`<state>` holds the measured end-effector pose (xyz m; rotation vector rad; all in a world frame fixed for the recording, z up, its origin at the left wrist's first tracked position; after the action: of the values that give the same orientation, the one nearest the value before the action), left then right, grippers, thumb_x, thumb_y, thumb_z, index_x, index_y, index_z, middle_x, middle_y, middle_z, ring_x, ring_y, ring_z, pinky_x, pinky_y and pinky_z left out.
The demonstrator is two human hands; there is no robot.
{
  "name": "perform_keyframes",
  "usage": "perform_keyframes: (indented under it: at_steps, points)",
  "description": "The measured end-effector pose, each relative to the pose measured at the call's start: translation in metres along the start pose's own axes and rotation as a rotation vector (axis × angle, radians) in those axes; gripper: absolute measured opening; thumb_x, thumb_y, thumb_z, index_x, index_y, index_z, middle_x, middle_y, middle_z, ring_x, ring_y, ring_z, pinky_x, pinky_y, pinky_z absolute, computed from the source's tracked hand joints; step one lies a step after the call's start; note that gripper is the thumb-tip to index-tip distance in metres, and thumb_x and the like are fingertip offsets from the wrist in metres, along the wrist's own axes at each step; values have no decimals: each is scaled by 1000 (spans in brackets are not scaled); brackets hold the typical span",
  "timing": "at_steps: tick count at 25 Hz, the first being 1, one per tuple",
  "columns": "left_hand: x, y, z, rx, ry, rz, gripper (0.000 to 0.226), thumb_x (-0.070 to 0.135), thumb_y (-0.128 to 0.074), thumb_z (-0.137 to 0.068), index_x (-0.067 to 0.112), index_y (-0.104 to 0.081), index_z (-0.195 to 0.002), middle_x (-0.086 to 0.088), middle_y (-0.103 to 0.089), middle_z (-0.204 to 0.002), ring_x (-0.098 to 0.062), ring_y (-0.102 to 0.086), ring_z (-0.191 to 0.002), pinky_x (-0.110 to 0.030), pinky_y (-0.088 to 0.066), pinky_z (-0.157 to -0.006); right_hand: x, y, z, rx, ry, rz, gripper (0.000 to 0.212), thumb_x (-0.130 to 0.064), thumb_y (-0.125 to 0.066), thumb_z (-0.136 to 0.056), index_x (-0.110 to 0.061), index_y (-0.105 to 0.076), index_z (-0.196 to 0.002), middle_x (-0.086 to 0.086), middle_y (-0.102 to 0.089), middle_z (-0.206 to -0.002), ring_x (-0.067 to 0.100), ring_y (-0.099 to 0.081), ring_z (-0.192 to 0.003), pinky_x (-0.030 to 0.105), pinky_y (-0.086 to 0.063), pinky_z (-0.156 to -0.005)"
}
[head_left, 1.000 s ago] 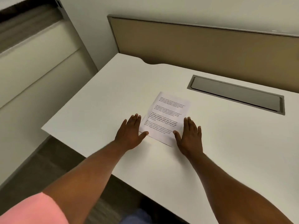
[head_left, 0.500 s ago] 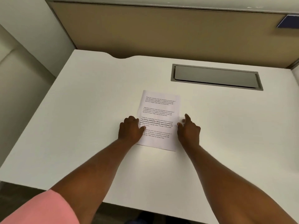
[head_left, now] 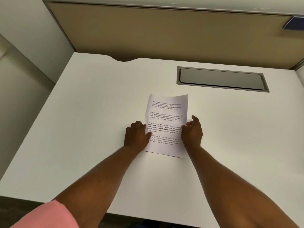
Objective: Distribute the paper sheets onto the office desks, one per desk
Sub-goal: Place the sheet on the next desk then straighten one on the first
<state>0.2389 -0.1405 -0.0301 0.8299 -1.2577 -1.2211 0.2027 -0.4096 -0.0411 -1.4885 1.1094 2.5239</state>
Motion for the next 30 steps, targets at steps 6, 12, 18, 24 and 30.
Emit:
perform_keyframes:
  at_steps: [6, 12, 18, 24, 30]
  points:
    - [-12, 6, -9, -24, 101, 221, 51, 44, -56, -96, 13, -56, -137, -9, -57, -135, -31, -50, -127, -42, -39, -104, -4, 18, 6, 21, -5, -148, 32, -8, -65, -87, -21, -71, -116, -7, -73, -96, 19, -69, -95, 26, -46, -83]
    - [9, 7, -30, -127, 230, 537, 63, 37, -63, -95, 11, -44, -149, -10, -52, -149, -29, -51, -135, -40, -39, -113, -6, 65, 6, 4, 74, -231, 20, -11, -71, -85, -31, -74, -85, -14, -76, -83, 15, -72, -85, 36, -58, -85]
    - [69, 5, -29, -154, 276, 874, 19, 10, -72, -86, 5, -73, -104, -11, -75, -103, -24, -71, -80, -33, -57, -81, 16, 138, -3, 70, 72, -334, 27, -5, -72, -84, -32, -73, -80, -8, -77, -84, 17, -71, -80, 42, -59, -87]
    - [145, 7, -7, -121, 298, 938, 10, 3, -77, -81, 9, -69, -78, -2, -69, -72, -7, -64, -47, -21, -49, -55, 59, 204, -26, 56, 40, -340, 22, -6, -77, -80, -28, -72, -80, -4, -75, -79, 17, -69, -75, 46, -60, -87]
    - [187, -24, 33, -78, 401, 915, 13, 3, -78, -79, 10, -69, -73, -6, -70, -74, -17, -64, -57, -21, -49, -52, 109, 242, -45, -22, 28, -205, 26, -14, -85, -76, -21, -69, -96, -4, -70, -80, 17, -68, -81, 35, -54, -80]
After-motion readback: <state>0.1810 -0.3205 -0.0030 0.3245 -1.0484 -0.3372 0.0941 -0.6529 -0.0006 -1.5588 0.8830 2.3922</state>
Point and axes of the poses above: each hand's wrist, its own z-axis away from the middle knuckle, its own y-axis out of the back of the hand, x = y × z, the point moved 10 cm from there along -z, towards the middle knuckle
